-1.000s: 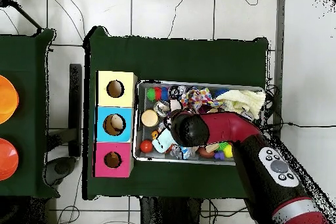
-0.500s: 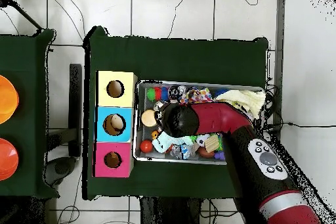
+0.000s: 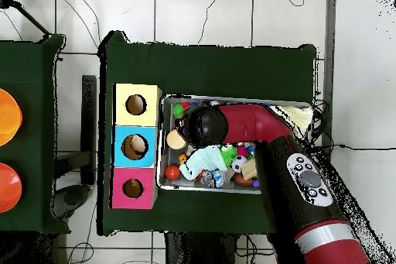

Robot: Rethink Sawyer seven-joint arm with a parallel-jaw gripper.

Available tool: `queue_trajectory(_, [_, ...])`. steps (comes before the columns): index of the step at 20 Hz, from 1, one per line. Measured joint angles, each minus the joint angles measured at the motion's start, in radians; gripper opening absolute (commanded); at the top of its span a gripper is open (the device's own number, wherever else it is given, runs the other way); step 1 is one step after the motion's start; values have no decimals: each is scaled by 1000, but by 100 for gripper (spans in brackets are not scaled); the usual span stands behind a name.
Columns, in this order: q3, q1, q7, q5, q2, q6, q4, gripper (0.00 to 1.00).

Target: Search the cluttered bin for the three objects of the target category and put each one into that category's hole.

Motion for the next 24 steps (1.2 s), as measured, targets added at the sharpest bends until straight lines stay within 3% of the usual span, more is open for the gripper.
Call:
queue_trajectory(11, [-15,3,0,52,-6,0,-64,100])
queue_trajectory(24, [-22,-56,0,54,-11,-10,-21,100])
